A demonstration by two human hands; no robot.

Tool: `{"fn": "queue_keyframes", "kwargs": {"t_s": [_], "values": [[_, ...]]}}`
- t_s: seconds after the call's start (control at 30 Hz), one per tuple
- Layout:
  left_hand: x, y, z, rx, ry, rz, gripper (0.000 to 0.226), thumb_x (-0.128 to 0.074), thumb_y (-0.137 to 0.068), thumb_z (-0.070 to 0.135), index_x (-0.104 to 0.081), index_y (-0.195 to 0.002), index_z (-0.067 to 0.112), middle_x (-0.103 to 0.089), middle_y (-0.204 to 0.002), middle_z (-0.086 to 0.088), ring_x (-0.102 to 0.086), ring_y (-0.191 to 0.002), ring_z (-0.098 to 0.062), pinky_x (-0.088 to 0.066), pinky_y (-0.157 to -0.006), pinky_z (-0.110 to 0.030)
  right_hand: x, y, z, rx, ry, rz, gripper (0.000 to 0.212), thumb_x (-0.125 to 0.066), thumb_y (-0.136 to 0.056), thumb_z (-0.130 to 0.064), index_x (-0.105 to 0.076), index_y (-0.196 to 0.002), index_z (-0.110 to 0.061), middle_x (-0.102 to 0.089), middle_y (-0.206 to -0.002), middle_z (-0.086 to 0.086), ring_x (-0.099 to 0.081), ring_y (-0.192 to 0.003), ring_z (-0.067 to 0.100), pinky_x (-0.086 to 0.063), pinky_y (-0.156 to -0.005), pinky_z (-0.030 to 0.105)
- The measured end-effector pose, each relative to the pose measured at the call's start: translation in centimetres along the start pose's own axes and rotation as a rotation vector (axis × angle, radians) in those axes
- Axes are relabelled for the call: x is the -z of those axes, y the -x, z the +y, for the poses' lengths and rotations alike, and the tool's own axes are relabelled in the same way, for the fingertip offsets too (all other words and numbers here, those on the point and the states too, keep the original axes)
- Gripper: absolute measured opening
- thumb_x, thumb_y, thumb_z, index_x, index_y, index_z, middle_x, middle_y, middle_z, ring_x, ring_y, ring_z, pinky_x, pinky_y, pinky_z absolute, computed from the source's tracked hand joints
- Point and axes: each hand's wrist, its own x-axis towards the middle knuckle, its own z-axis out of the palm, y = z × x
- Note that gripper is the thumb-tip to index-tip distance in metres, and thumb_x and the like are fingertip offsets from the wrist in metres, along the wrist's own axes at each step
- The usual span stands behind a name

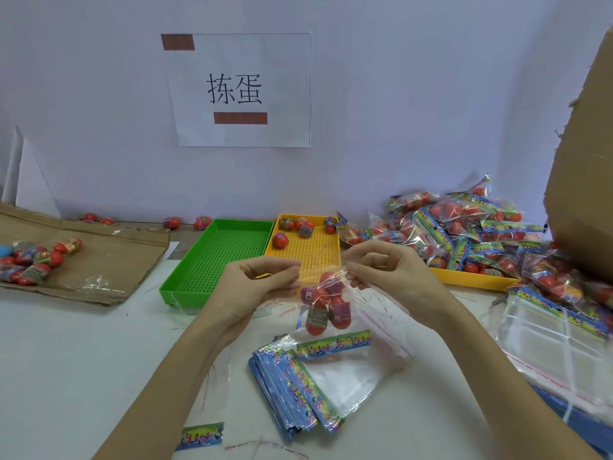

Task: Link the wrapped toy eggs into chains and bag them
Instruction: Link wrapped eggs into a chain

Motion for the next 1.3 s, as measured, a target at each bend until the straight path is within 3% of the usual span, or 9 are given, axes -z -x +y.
{"fn": "queue_keyframes", "kwargs": {"t_s": [0.2, 0.3, 0.47, 0.63, 0.73, 0.87, 1.0, 1.07, 1.3], "values": [[0.3, 0.1, 0.1, -0.061, -0.050, -0.040, 0.031, -0.088, -0.070, 0.017, -0.084, -0.099, 0.008, -0.079, -0.100, -0.020, -0.078, -0.091, -0.028, -0.062, -0.083, -0.029, 0.6, 0.0, 0.5, 0.035, 0.052, -0.038, 0.013, -0.073, -0.094, -0.014, -0.081, -0.103, -0.020, -0.078, -0.098, 0.009, -0.075, -0.091, 0.024, -0.058, -0.080, 0.023], [0.4, 0.1, 0.1, -0.128, -0.128, -0.036, 0.018, -0.083, -0.080, 0.003, -0.085, -0.096, 0.010, -0.080, -0.098, -0.017, -0.078, -0.093, -0.028, -0.061, -0.082, -0.024, 0.9, 0.0, 0.6, 0.036, 0.046, -0.037, 0.013, -0.072, -0.094, -0.011, -0.081, -0.101, -0.019, -0.077, -0.099, 0.010, -0.074, -0.091, 0.023, -0.057, -0.081, 0.024], [0.6, 0.1, 0.0, -0.256, -0.300, -0.035, 0.023, -0.078, -0.086, -0.005, -0.085, -0.093, 0.015, -0.081, -0.094, -0.009, -0.078, -0.092, -0.025, -0.059, -0.083, -0.021, 1.1, 0.3, 0.4, 0.040, 0.099, -0.030, 0.018, -0.070, -0.094, -0.006, -0.082, -0.098, -0.020, -0.078, -0.097, 0.010, -0.074, -0.092, 0.022, -0.057, -0.083, 0.022], [0.7, 0.1, 0.1, -0.343, -0.429, -0.056, 0.024, -0.071, -0.089, -0.012, -0.084, -0.093, 0.008, -0.080, -0.099, -0.003, -0.076, -0.095, -0.017, -0.058, -0.084, -0.019, 0.8, 0.4, -0.1, 0.038, 0.142, -0.032, 0.023, -0.069, -0.093, -0.002, -0.084, -0.096, -0.020, -0.078, -0.096, 0.004, -0.074, -0.094, 0.019, -0.057, -0.084, 0.022], [1.0, 0.2, 0.0, -0.328, -0.433, -0.065, 0.029, -0.063, -0.093, -0.015, -0.084, -0.093, 0.005, -0.079, -0.102, -0.004, -0.075, -0.097, -0.019, -0.059, -0.085, -0.022, 0.5, 0.3, -0.3, 0.029, 0.174, -0.026, 0.029, -0.066, -0.094, 0.003, -0.084, -0.094, -0.019, -0.076, -0.097, 0.003, -0.072, -0.093, 0.019, -0.057, -0.085, 0.023], [0.4, 0.3, -0.3, -0.309, -0.355, 0.009, 0.008, -0.081, -0.087, 0.005, -0.084, -0.091, 0.011, -0.079, -0.098, -0.003, -0.075, -0.094, -0.017, -0.057, -0.082, -0.020, 0.0, 0.1, -0.3, 0.024, 0.124, 0.018, 0.031, -0.055, -0.097, 0.004, -0.083, -0.096, -0.011, -0.076, -0.101, 0.009, -0.070, -0.098, 0.026, -0.058, -0.089, 0.030], [-0.2, 0.0, -0.7, -0.266, -0.251, 0.053, 0.013, -0.086, -0.079, 0.002, -0.083, -0.090, 0.009, -0.080, -0.095, -0.005, -0.076, -0.090, -0.017, -0.057, -0.082, -0.018, -1.1, 0.0, 0.0, 0.032, 0.112, 0.119, 0.013, -0.071, -0.096, -0.020, -0.082, -0.096, -0.012, -0.078, -0.093, 0.006, -0.073, -0.093, 0.023, -0.060, -0.086, 0.030], [-0.1, 0.0, -0.7, -0.241, -0.226, 0.055, 0.014, -0.084, -0.080, 0.001, -0.082, -0.092, 0.008, -0.080, -0.095, -0.006, -0.076, -0.089, -0.015, -0.057, -0.080, -0.017, -1.5, -0.1, 0.3, 0.017, 0.148, 0.120, 0.008, -0.077, -0.091, -0.016, -0.080, -0.098, -0.013, -0.079, -0.093, 0.002, -0.074, -0.092, 0.019, -0.061, -0.087, 0.031], [0.4, 0.2, -0.2, -0.164, -0.358, 0.010, 0.020, -0.081, -0.088, 0.005, -0.076, -0.102, 0.018, -0.075, -0.103, -0.009, -0.070, -0.093, -0.010, -0.056, -0.082, -0.022, -2.0, -0.1, 0.1, 0.057, 0.055, 0.088, 0.034, -0.078, -0.089, -0.007, -0.064, -0.118, -0.016, -0.072, -0.092, 0.014, -0.072, -0.088, 0.026, -0.061, -0.087, 0.035]]}}
